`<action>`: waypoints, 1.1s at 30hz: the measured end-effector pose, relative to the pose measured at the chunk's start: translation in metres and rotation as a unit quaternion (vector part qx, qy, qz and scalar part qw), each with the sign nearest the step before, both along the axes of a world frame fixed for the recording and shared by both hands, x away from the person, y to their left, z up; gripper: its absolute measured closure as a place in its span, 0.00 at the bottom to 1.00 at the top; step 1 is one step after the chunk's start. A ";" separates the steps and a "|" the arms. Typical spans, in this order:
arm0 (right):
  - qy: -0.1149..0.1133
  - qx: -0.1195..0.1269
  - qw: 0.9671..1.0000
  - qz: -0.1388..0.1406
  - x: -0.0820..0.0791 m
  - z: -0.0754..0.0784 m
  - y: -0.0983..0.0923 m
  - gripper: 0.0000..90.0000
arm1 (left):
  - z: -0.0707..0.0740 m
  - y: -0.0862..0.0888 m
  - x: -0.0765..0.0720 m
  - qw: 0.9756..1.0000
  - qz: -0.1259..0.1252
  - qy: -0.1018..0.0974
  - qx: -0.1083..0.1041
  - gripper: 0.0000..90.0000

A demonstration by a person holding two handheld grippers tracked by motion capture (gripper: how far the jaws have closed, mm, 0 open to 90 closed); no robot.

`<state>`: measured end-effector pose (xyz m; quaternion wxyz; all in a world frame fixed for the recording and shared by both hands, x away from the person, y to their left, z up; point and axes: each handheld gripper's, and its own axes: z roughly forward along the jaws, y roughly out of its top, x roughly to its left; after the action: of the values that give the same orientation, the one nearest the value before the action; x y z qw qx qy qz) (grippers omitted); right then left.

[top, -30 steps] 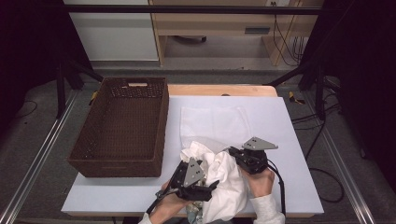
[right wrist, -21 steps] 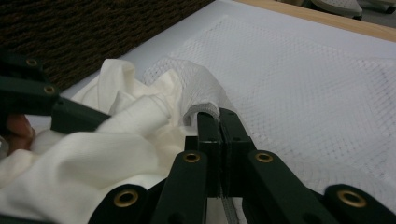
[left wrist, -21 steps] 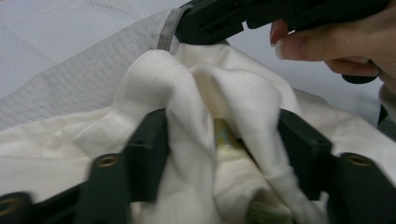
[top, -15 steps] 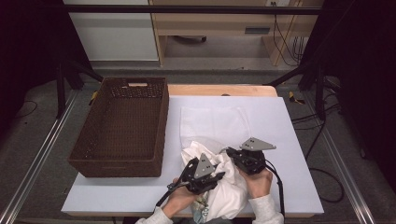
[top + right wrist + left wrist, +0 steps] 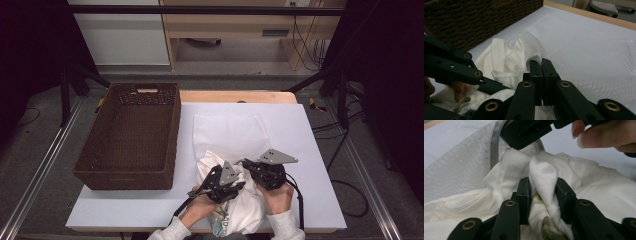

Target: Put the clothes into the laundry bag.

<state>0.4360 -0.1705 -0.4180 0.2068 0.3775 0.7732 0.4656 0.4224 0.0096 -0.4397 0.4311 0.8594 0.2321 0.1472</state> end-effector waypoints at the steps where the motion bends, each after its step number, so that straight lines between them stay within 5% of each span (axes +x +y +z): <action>1: 0.002 -0.001 1.000 0.000 -0.002 0.000 0.000 0.99 | 0.000 0.000 -0.001 1.000 0.001 -0.003 0.002 0.73; 3: 0.002 -0.002 1.000 -0.003 -0.002 -0.001 -0.001 0.99 | -0.001 0.000 -0.001 1.000 0.003 0.000 -0.006 0.66; 7: 0.009 0.001 1.000 -0.006 -0.001 -0.006 -0.004 0.99 | 0.006 0.012 -0.005 0.999 0.007 0.026 -0.024 0.38; 10: 0.010 0.001 1.000 -0.007 -0.001 -0.007 -0.006 0.99 | 0.019 0.032 -0.017 0.999 0.026 -0.013 -0.027 0.28; 13: 0.008 0.000 1.000 -0.005 -0.002 -0.007 -0.005 0.99 | 0.023 0.044 -0.020 0.999 0.036 -0.024 -0.028 0.22; 16: 0.007 -0.001 1.000 -0.003 -0.003 -0.007 -0.004 0.99 | 0.016 0.059 -0.013 0.997 0.061 -0.015 -0.040 0.17; 21: 0.012 -0.005 1.000 -0.004 -0.002 -0.009 -0.001 0.99 | -0.006 0.051 0.002 0.996 0.086 0.009 -0.025 0.07; 27: 0.015 -0.004 1.000 0.000 -0.001 -0.010 0.000 0.99 | -0.021 0.045 0.013 0.995 0.066 0.062 -0.032 0.07; 33: 0.019 -0.007 1.000 0.002 0.001 -0.012 0.004 0.99 | -0.021 0.043 0.011 0.996 0.033 0.073 -0.043 0.37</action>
<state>0.4367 -0.1665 -0.4299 0.1941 0.3829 0.7812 0.4533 0.4333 0.0524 -0.4611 0.4447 0.8403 0.2973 0.0879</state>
